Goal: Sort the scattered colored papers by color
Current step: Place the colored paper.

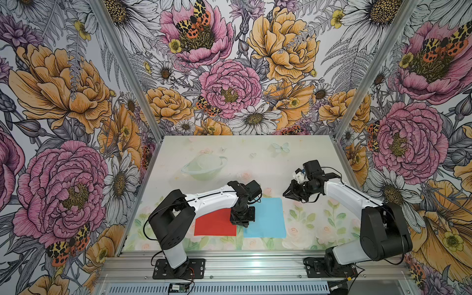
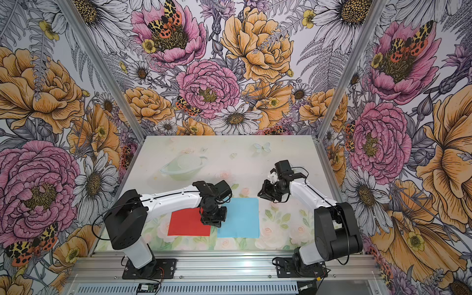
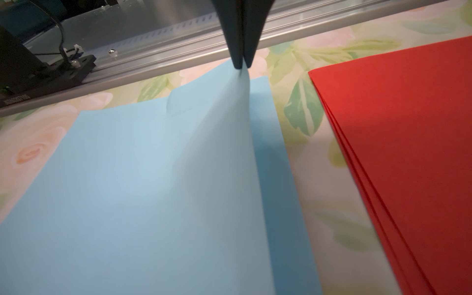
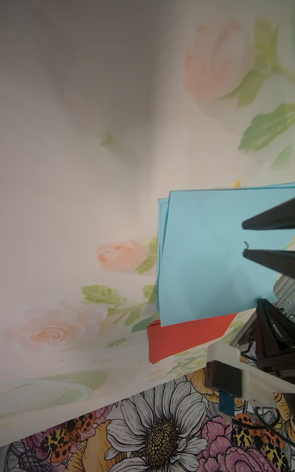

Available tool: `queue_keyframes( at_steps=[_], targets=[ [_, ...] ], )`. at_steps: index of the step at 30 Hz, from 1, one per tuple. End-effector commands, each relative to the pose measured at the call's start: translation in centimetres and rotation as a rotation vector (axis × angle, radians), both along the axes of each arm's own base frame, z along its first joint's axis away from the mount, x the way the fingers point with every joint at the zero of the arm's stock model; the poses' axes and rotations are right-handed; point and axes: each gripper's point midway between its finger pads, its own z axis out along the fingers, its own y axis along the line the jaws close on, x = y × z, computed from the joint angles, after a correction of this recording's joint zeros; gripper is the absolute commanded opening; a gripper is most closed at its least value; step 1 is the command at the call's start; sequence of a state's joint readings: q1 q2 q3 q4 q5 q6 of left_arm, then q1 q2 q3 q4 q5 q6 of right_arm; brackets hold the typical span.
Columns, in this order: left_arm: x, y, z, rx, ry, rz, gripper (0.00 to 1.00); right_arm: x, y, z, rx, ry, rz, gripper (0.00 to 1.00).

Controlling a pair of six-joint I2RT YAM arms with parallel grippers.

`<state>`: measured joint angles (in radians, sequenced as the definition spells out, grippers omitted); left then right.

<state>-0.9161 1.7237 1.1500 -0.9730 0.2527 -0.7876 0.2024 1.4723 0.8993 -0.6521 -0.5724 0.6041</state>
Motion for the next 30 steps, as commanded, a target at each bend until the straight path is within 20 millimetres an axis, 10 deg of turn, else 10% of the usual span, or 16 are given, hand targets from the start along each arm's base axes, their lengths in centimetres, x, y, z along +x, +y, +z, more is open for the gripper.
queue_keyframes(
  at_steps=[1,30],
  targets=[
    [0.4,0.0,0.6,0.001,-0.038,0.011,0.00,0.5,0.5,0.2,-0.004,-0.035,0.023,0.18],
    [-0.9,0.7,0.3,0.056,-0.051,0.155,0.00,-0.5,1.9,-3.6,-0.069,0.030,0.103,0.17]
  ],
)
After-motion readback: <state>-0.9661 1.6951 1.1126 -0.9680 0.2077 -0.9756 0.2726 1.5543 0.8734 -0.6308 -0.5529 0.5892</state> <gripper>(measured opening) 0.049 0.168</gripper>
